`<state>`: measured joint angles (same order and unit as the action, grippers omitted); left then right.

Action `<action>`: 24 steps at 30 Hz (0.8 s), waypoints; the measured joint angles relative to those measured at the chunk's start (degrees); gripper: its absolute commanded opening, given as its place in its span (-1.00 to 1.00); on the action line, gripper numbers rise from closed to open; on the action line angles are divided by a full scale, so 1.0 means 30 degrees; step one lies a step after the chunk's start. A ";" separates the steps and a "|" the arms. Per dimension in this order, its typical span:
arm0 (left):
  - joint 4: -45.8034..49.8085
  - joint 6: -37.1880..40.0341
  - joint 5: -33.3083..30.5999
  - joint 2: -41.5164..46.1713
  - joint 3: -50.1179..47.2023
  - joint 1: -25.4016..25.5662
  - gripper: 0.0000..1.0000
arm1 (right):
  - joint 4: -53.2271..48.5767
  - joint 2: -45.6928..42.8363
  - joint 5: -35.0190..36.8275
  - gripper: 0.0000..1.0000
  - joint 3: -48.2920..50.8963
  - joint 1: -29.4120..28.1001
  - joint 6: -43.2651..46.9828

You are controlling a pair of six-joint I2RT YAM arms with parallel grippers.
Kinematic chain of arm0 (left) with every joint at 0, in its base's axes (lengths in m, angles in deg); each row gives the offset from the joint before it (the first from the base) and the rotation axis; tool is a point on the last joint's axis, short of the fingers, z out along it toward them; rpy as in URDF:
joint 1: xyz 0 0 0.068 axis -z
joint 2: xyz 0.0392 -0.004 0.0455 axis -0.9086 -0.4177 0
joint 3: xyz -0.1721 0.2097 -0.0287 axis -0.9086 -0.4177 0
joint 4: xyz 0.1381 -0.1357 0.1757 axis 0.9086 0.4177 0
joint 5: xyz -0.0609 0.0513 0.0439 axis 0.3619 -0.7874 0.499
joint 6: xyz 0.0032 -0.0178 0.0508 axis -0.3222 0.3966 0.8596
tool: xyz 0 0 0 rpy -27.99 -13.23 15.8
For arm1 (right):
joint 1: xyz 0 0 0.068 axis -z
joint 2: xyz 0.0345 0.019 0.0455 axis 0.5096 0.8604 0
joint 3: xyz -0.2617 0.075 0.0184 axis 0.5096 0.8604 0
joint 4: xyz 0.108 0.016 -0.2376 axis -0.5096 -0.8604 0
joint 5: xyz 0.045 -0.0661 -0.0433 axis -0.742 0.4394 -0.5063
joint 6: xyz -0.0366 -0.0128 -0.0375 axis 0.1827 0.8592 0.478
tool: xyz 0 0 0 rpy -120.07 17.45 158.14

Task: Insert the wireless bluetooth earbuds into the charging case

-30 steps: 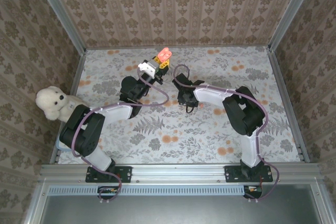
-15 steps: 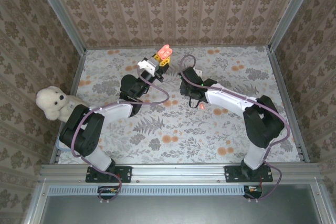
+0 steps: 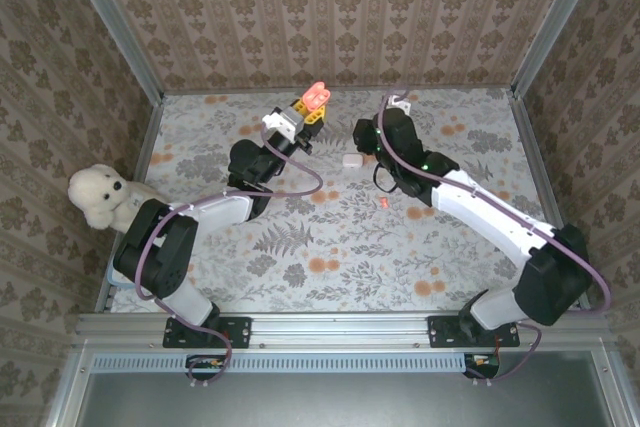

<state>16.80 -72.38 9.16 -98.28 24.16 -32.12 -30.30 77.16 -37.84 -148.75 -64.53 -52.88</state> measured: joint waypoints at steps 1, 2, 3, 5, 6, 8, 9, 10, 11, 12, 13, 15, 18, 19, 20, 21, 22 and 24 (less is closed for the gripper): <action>0.0000 0.0000 0.0066 0.0000 0.0015 0.0044 -1.00 | 0.0313 -0.0408 -0.0007 -0.43 0.0138 0.0000 0.0138; 0.0007 0.0000 0.0138 0.0000 0.0051 0.0073 -1.00 | 0.0627 -0.0772 -0.0015 -0.43 0.0240 0.0000 0.0240; 0.0015 0.0000 0.0240 0.0000 0.0109 0.0138 -1.00 | 0.1027 -0.1202 -0.0022 -0.43 0.0328 0.0000 0.0430; 0.0015 0.0000 0.0437 0.0000 0.0299 0.0204 -1.00 | 0.1902 -0.1916 -0.0168 -0.43 0.0474 0.0000 0.0663; -0.0007 0.0000 0.0532 0.0000 0.0386 0.0270 -1.00 | 0.2397 -0.2266 -0.0306 -0.43 0.0546 0.0000 0.0772; 0.0007 0.0000 0.0641 0.0000 0.0539 0.0342 -1.00 | 0.3286 -0.2769 -0.0554 -0.43 0.0634 0.0000 0.0991; 0.0000 0.0000 0.0678 0.0000 0.0583 0.0401 -1.00 | 0.3694 -0.2951 -0.0750 -0.43 0.0670 0.0000 0.1020; -0.0007 0.0000 0.0736 0.0000 0.0619 0.0444 -1.00 | 0.4153 -0.3082 -0.0911 -0.43 0.0721 0.0000 0.1071; 0.0007 0.0000 0.0758 0.0000 0.0641 0.0495 -1.00 | 0.4532 -0.3169 -0.1115 -0.43 0.0772 0.0000 0.1078; 0.0007 0.0000 0.0809 0.0000 0.0648 0.0554 -1.00 | 0.4954 -0.3235 -0.1341 -0.43 0.0831 0.0000 0.1078; 0.0007 0.0000 0.0816 0.0000 0.0656 0.0612 -1.00 | 0.5370 -0.3249 -0.1559 -0.43 0.0896 0.0000 0.1086; 0.0015 0.0000 0.0816 -0.0007 0.0743 0.0721 -1.00 | 0.6127 -0.3249 -0.2047 -0.43 0.1049 0.0000 0.1078; 0.0000 -0.0022 0.0801 -0.0044 0.0969 0.0823 -1.00 | 0.7104 -0.3249 -0.2841 -0.43 0.1304 0.0000 0.1064; 0.0007 -0.0044 0.0801 -0.0051 0.1035 0.0845 -1.00 | 0.7453 -0.3249 -0.3104 -0.43 0.1370 0.0000 0.1056; 0.0015 -0.0102 0.0801 -0.0080 0.1093 0.0867 -1.00 | 0.7766 -0.3242 -0.3373 -0.43 0.1399 0.0000 0.0998; 0.0015 -0.0153 0.0794 -0.0102 0.1158 0.0903 -1.00 | 0.8029 -0.3235 -0.3606 -0.43 0.1413 0.0000 0.0984; 0.0022 -0.0175 0.0801 -0.0153 0.1224 0.0918 -1.00 | 0.8349 -0.3191 -0.3876 -0.43 0.1421 0.0000 0.0962; 0.0029 -0.0262 0.0801 -0.0211 0.1297 0.0933 -1.00 | 0.8932 -0.3075 -0.4306 -0.43 0.1421 0.0000 0.0889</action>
<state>16.89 -73.17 11.57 -98.91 28.05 -29.33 -3.51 67.93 -50.76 -144.49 -64.53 -50.22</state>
